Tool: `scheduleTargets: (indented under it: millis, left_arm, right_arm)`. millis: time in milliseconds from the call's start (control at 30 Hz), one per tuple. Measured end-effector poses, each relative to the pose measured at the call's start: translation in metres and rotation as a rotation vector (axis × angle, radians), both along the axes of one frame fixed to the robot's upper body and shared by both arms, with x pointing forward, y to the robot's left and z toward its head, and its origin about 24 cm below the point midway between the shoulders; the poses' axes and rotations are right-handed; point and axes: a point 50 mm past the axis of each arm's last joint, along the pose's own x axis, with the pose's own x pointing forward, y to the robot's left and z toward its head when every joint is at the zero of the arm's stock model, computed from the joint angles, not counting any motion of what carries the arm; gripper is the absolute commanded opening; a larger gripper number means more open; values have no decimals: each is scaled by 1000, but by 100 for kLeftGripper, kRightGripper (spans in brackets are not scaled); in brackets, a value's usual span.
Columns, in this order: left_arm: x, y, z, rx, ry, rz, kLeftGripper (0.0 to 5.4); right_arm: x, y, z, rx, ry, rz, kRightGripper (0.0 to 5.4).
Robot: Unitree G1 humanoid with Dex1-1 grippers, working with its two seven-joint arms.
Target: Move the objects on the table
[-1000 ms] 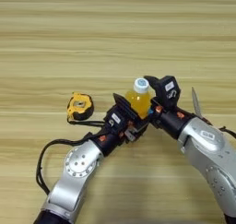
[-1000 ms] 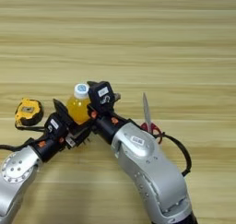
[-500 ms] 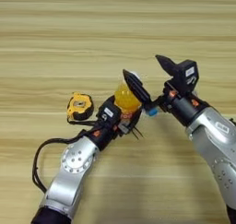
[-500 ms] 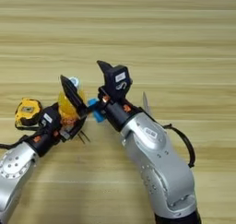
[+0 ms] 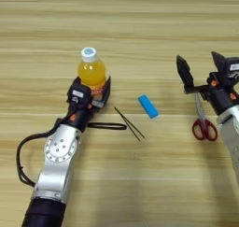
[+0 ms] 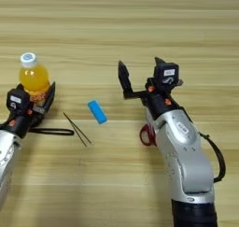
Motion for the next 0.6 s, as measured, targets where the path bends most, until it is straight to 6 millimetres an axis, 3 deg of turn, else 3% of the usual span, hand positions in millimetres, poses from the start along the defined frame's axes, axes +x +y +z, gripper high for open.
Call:
scheduleTargets:
  millis: [300,600]
  left_arm:
    - [6,32,-3,23,4,230,341]
    - [10,54,-9,65,12,362,341]
  right_arm:
    - [16,-41,-39,-43,91,-222,540]
    - [18,-40,-47,-42,90,-215,540]
